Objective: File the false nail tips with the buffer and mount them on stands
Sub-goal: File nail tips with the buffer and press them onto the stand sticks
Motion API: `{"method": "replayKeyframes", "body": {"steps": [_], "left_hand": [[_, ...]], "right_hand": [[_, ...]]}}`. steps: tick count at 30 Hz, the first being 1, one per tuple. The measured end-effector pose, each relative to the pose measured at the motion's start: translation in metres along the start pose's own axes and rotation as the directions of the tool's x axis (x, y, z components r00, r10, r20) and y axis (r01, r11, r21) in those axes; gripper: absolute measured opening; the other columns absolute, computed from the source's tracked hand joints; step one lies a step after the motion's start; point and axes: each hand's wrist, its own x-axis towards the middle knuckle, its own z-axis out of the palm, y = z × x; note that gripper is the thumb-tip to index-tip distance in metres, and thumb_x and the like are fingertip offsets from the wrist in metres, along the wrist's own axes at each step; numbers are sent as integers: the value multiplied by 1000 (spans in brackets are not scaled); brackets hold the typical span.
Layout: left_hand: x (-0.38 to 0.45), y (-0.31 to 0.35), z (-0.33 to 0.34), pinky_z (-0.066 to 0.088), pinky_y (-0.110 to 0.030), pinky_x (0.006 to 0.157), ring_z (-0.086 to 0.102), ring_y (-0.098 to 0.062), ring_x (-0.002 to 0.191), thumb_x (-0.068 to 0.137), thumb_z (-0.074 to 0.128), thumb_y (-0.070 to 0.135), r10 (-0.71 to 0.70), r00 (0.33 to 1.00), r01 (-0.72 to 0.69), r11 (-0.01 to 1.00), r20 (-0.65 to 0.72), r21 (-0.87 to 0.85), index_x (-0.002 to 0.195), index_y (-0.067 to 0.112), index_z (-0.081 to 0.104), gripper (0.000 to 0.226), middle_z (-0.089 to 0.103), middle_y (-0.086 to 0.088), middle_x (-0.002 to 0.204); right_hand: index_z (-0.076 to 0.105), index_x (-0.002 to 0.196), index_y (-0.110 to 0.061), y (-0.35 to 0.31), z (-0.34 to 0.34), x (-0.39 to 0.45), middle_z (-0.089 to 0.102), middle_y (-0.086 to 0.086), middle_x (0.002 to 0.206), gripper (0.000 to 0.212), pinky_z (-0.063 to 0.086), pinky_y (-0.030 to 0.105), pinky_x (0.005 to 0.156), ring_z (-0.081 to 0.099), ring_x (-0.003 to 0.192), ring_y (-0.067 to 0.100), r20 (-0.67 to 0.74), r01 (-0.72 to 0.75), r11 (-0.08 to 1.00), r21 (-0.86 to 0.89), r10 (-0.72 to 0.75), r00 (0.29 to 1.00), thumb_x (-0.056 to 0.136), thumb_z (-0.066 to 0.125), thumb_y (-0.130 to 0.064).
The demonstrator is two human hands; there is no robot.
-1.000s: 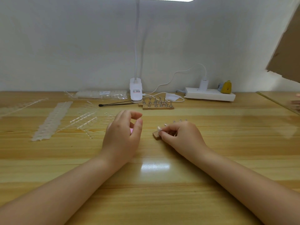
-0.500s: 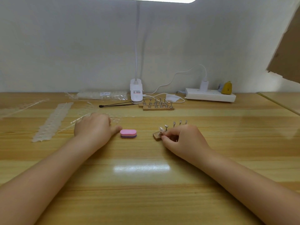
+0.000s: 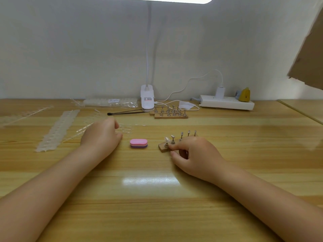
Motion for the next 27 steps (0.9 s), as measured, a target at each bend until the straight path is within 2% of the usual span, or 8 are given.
{"method": "replayKeyframes", "body": {"steps": [6, 9, 12, 14, 16, 22, 25, 27], "left_hand": [[-3, 10, -1, 39, -22, 60, 59, -13, 77, 76, 75, 9, -42, 997, 11, 886, -57, -464, 101, 20, 53, 35, 59, 5, 95], [-13, 29, -14, 50, -22, 67, 64, -9, 75, 73, 79, 6, -59, 998, 63, 611, 34, -789, 103, 26, 55, 43, 63, 5, 97], [-30, 52, -21, 58, -33, 73, 67, -11, 76, 71, 78, 0, 84, 979, 140, 383, 186, -913, 107, 25, 57, 49, 66, -1, 100], [-39, 63, -20, 57, -37, 72, 67, -11, 75, 72, 78, 1, 145, 962, 163, 380, 233, -910, 108, 26, 58, 48, 67, 3, 96], [-46, 69, -17, 56, -30, 67, 66, -10, 73, 71, 79, 2, 169, 957, 159, 376, 236, -913, 107, 27, 59, 47, 67, 5, 91], [-54, 75, -9, 54, -22, 64, 66, -9, 70, 74, 75, -4, 144, 963, 169, 326, 226, -930, 101, 18, 63, 37, 68, 8, 76], [-57, 78, -11, 53, -22, 60, 64, -12, 64, 80, 71, 7, 144, 942, 262, 256, 304, -931, 94, 12, 68, 15, 68, 3, 70], [-60, 78, -13, 52, -19, 58, 61, -8, 59, 82, 72, 19, 146, 951, 199, 384, 273, -901, 85, 11, 71, 8, 66, 3, 63]], "right_hand": [[63, 124, -33, -2, 0, 0, 47, -16, 67, 33, 36, 27, 60, 42, 69, 4, 57, -1, 999, -39, 3, 998, 92, 54, -37], [73, 106, -26, -2, -3, 1, 57, -13, 58, 22, 40, 19, 55, 49, 55, 0, -57, -114, 936, 333, 140, 988, 88, 65, -36], [75, 95, -22, -3, -7, 4, 61, -10, 57, 22, 39, 13, 46, 50, 48, -1, 72, -266, 602, 752, 327, 942, 79, 73, -38], [76, 89, -18, -4, -9, 5, 58, -6, 56, 23, 35, 16, 41, 45, 45, 5, 176, -322, 405, 856, 356, 918, 74, 77, -37], [76, 83, -14, -3, -8, 6, 54, -3, 54, 18, 32, 16, 39, 41, 44, 6, 195, -327, 340, 882, 369, 909, 75, 77, -29], [75, 78, -16, -3, -7, 7, 53, -4, 54, 8, 31, 15, 38, 40, 43, 6, 198, -314, 340, 886, 335, 921, 77, 77, -23], [72, 77, -14, -5, -5, 5, 52, -4, 53, 9, 31, 16, 38, 40, 43, 6, 168, -298, 364, 882, 349, 922, 79, 76, -22], [72, 75, -15, -8, -6, 4, 52, -4, 52, 11, 32, 17, 40, 40, 44, 7, 150, -290, 397, 871, 349, 925, 79, 77, -24]]}}
